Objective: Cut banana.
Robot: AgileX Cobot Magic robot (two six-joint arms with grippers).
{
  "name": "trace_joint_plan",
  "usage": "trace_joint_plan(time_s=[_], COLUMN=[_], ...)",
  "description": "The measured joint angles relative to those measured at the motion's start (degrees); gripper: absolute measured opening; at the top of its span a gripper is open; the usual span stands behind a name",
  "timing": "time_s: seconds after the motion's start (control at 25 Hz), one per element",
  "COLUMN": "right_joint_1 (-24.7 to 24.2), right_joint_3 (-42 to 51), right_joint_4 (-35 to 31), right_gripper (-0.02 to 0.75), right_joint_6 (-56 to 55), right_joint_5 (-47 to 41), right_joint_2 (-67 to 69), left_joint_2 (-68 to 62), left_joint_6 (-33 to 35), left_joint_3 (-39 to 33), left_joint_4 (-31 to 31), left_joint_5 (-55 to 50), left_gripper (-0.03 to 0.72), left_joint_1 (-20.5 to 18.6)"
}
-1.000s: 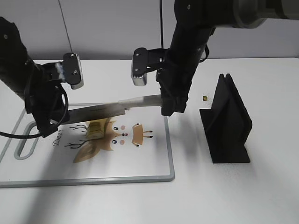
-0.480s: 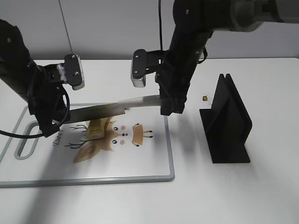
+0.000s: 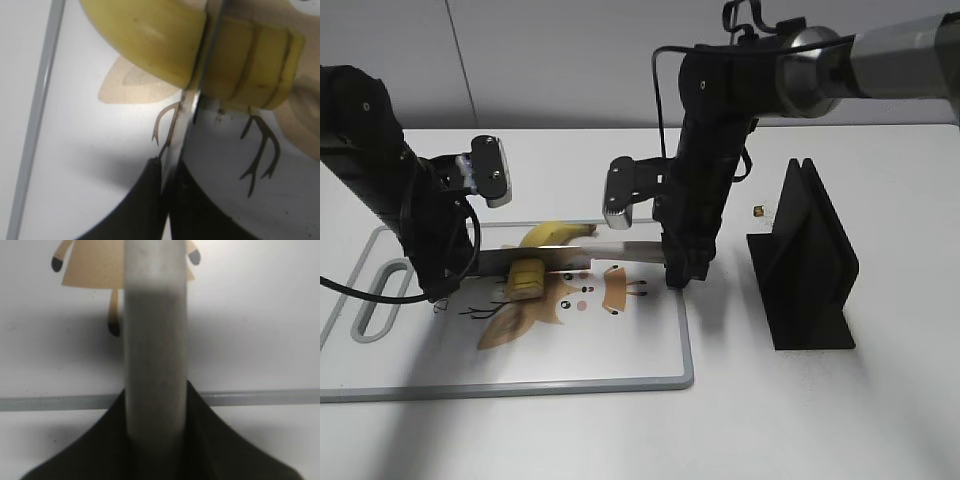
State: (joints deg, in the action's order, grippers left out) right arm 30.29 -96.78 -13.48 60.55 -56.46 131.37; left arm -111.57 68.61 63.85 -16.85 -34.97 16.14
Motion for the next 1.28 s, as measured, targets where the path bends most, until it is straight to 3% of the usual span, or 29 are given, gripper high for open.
trace_joint_plan(time_s=[0.6, 1.28], right_joint_1=[-0.2, 0.3], right_joint_3=[-0.5, 0.1], right_joint_4=[-0.6, -0.3], right_gripper=[0.181, 0.182], right_joint_6=[-0.8, -0.8], right_joint_5=[-1.1, -2.4], right_joint_2=[0.6, -7.1], left_joint_2=[1.5, 11.8], left_joint_6=[0.6, -0.2], left_joint_3=[-0.1, -1.2], left_joint_4=[0.1, 1.8], left_joint_5=[0.3, -3.4], left_gripper=[0.009, 0.008], left_joint_1=[-0.2, 0.1])
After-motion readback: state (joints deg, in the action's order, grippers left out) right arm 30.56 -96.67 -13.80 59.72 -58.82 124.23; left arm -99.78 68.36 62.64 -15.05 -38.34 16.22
